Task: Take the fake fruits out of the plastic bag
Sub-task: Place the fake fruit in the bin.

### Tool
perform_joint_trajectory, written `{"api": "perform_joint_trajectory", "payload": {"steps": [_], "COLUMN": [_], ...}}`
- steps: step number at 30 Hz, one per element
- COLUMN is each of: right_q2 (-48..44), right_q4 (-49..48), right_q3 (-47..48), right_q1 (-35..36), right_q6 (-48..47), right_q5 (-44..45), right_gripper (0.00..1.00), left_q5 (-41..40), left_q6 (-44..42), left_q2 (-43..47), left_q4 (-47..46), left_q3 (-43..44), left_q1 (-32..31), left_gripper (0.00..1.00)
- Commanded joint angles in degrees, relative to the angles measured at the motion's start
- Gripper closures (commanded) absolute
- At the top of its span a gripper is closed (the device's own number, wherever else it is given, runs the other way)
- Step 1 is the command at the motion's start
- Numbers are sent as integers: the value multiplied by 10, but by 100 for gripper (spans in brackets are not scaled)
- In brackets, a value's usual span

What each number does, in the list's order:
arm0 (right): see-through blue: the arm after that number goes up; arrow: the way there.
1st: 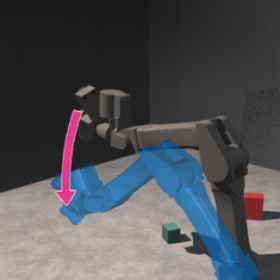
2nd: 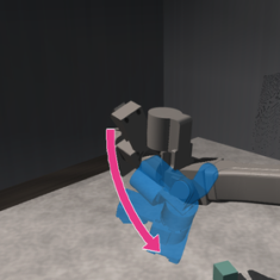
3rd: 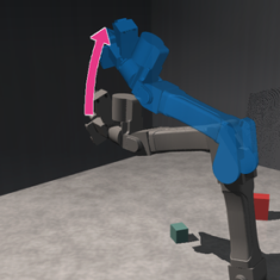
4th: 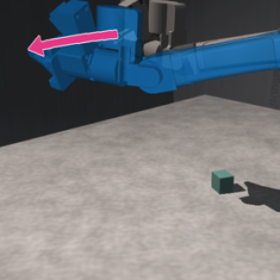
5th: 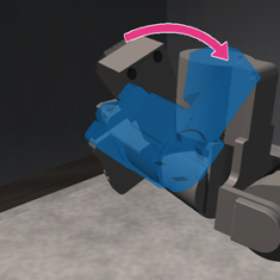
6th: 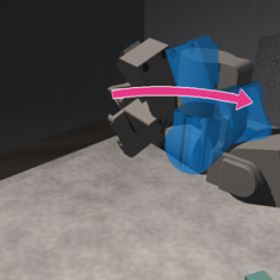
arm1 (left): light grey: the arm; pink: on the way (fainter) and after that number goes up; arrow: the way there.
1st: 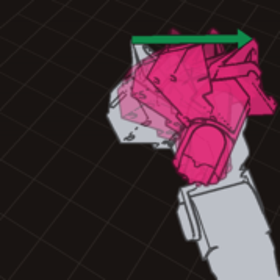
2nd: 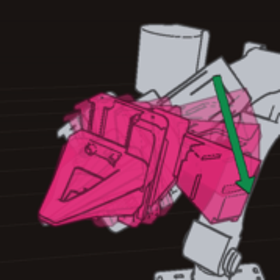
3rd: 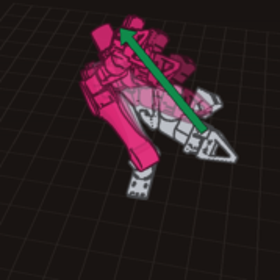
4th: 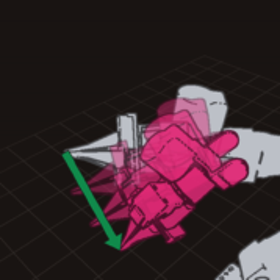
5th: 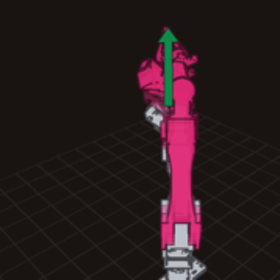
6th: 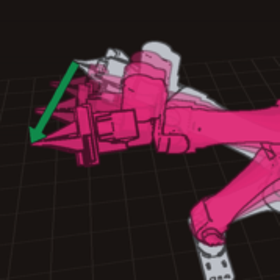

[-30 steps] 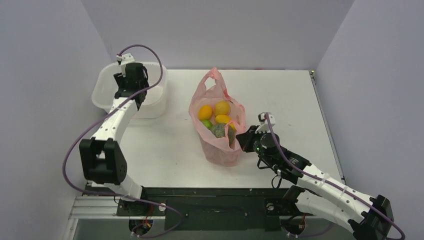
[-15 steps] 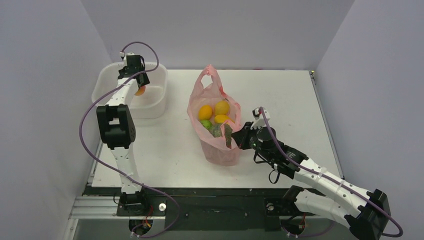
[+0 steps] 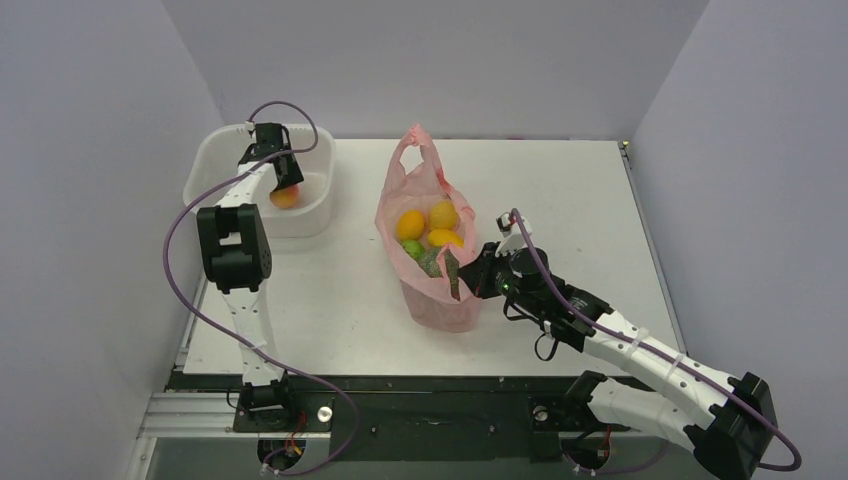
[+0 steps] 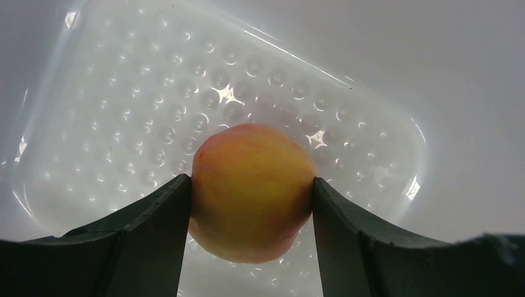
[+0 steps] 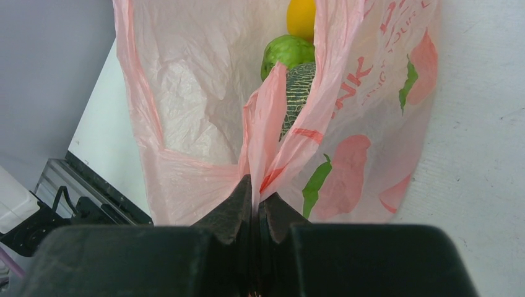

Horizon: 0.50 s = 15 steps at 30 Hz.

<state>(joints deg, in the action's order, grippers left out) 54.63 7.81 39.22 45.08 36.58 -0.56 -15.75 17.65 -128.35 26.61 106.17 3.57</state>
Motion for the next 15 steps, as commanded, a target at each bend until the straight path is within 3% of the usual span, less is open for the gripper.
{"api": "perform_joint_trajectory", "payload": {"steps": [1,4,6,15], "right_q2": [-12,-10,-8,-7], "right_q4": [-18,-17,-18,-19], "right_q3": [14,18,21,28], "right_q1": [-6,-6,-7,-8], "right_q6": [-9,-8,-4,-9], "right_q5": [-17,-24,-28,-27], "right_gripper": [100,100,100,100], "left_q5": [61,98,97,117], "left_q6": [-2,-16,-31,-39], "left_q2": [26,31,33,99], "left_q4": [-12,-6,11,71], "left_q3": [-28,-38,-33,-1], "left_q1": [16,25,28,52], "left_gripper": [51,31,25,16]}}
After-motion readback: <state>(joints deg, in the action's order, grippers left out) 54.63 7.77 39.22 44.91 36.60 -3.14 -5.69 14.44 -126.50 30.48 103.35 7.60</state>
